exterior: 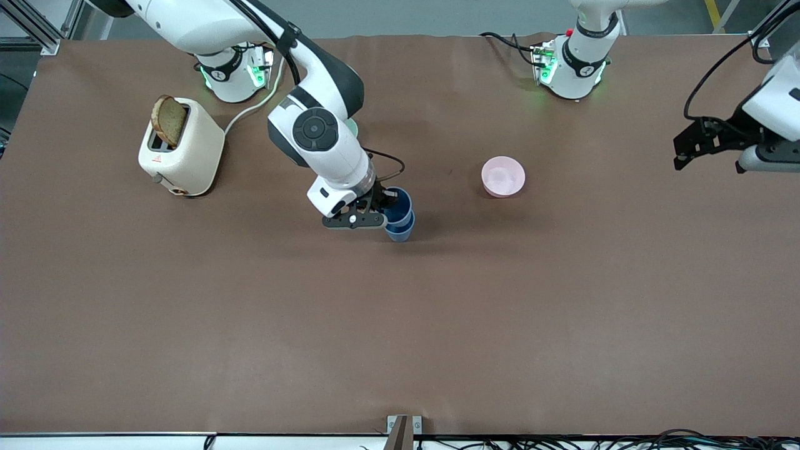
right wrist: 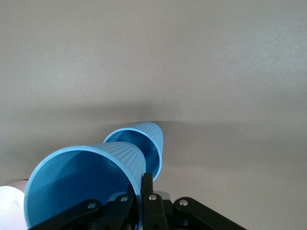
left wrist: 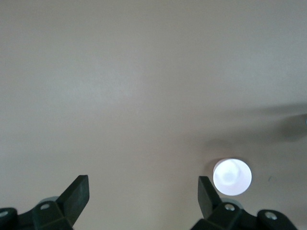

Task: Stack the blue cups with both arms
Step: 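Lower the blue cup into the placed cup and open the right gripper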

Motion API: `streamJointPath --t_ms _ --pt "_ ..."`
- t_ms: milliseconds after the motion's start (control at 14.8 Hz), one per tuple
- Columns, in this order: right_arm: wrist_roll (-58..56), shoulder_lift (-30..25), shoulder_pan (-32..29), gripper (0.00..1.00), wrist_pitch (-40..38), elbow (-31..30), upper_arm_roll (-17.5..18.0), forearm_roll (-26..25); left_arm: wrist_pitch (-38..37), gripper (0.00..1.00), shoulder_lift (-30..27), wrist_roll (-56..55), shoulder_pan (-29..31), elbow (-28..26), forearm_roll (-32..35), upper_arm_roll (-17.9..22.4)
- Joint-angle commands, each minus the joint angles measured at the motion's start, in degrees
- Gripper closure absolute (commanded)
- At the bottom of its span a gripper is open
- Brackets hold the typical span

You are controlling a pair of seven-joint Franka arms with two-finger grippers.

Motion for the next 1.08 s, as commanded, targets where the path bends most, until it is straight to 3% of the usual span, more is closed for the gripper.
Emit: streamJointPath --t_ms 0,406,474,609,677,880,1015 --pt "1.17 0.56 0.19 0.99 1.37 -0.04 0.19 -1.72 0.41 0.00 -4.80 0.65 -1.09 -5.27 -1.16 1.36" --pt "1.17 1.96 0.19 0.92 1.55 -0.83 0.01 -6.72 -0.65 0.00 -6.04 -0.06 -1.62 -5.81 -1.16 2.32" --pt "1.17 1.96 0.28 0.79 1.55 -0.92 0.01 -6.81 -0.91 0.00 -5.95 -0.15 -1.62 -5.81 -1.16 2.24" --pt "1.08 1.96 0.10 0.14 1.46 -0.84 0.01 -6.82 -1.96 0.00 -5.95 -0.50 -1.45 -5.63 -1.16 2.24" --pt "1.08 1.88 0.10 0.03 1.28 -0.66 0.01 -6.82 -2.23 0.00 -6.04 -0.59 -1.36 -5.19 -1.08 2.23" --pt "0.99 0.92 -0.69 0.00 0.93 -0.13 0.10 -6.73 -1.88 0.00 -4.90 -0.50 -1.45 -3.52 -0.90 2.15" --pt "0.12 -2.67 -2.61 0.00 0.41 -0.13 -0.07 -6.73 -1.61 0.00 -4.11 -0.50 -1.45 -3.43 -0.73 1.97"
